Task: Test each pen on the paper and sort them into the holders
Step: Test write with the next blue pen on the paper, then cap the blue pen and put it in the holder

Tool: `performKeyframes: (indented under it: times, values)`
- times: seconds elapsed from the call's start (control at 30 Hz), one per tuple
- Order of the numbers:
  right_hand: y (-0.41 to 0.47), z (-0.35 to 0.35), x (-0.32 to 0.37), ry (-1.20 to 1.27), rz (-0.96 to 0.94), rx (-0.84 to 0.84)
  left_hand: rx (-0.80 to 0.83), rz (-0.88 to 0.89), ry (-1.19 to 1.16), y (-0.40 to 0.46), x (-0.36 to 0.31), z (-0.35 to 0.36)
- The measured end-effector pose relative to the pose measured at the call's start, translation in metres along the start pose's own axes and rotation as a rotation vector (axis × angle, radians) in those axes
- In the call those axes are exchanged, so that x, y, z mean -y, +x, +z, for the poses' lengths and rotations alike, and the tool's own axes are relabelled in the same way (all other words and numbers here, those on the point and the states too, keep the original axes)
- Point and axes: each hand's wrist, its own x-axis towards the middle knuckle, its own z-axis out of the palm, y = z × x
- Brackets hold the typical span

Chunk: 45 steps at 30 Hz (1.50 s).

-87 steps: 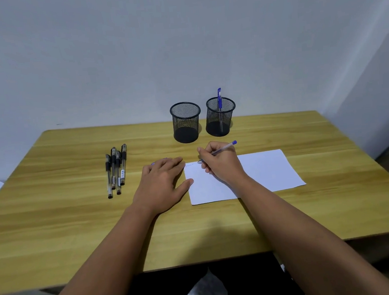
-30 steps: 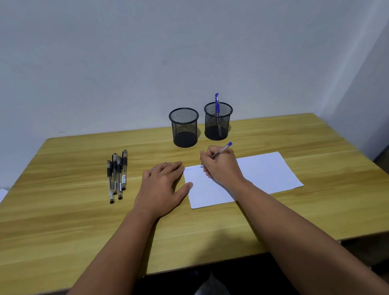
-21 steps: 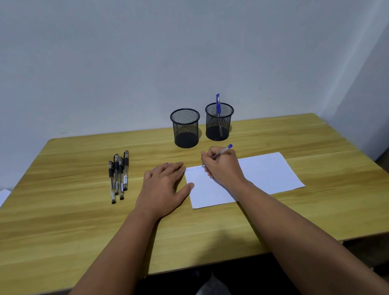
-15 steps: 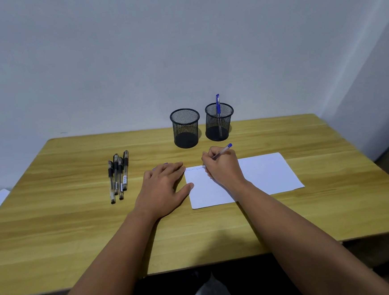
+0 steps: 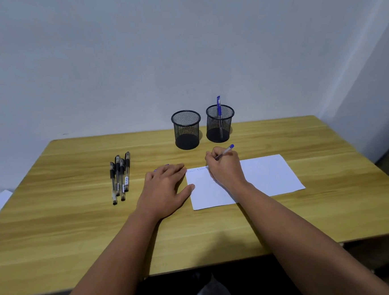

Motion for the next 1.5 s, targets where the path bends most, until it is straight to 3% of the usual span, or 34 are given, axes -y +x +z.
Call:
performKeyframes:
  times: [0.17,0.37,0.63,0.73,0.83,0.9,0.97,1.1,1.23,1.4,1.5]
  values:
    - [0.005,-0.005,0.005,0.200,0.154,-0.090,0.002,0.005,-0.007,0.001,0.001,0.000]
    - [0.009,-0.005,0.008,0.267,0.174,-0.092,0.003,0.011,0.006,0.001,0.003,0.001]
    - [0.005,-0.007,0.017,0.285,0.166,0.054,-0.038,0.027,-0.016,0.001,0.001,0.001]
    - [0.004,-0.013,0.036,0.337,0.101,0.074,-0.159,0.070,-0.090,-0.001,-0.001,-0.004]
    - [0.008,-0.024,0.056,0.350,0.032,0.041,-0.341,0.005,-0.098,0.003,0.006,-0.013]
    - [0.008,-0.032,0.064,0.304,0.022,0.027,-0.300,-0.113,-0.012,0.008,0.014,-0.020]
    - [0.006,-0.039,0.068,0.263,0.048,0.042,-0.158,-0.241,0.080,0.013,0.019,-0.027]
    - [-0.005,-0.050,0.069,0.307,0.115,0.120,-0.076,-0.275,0.114,0.017,0.025,-0.030]
    - [-0.018,-0.058,0.058,0.257,0.092,0.145,-0.114,-0.245,0.005,0.017,0.024,-0.034]
    - [-0.029,-0.065,0.056,0.224,0.056,0.283,-0.133,-0.220,-0.355,0.015,0.005,-0.044]
    - [-0.033,-0.064,0.058,0.204,0.047,0.274,-0.115,-0.207,-0.412,0.013,-0.007,-0.050]
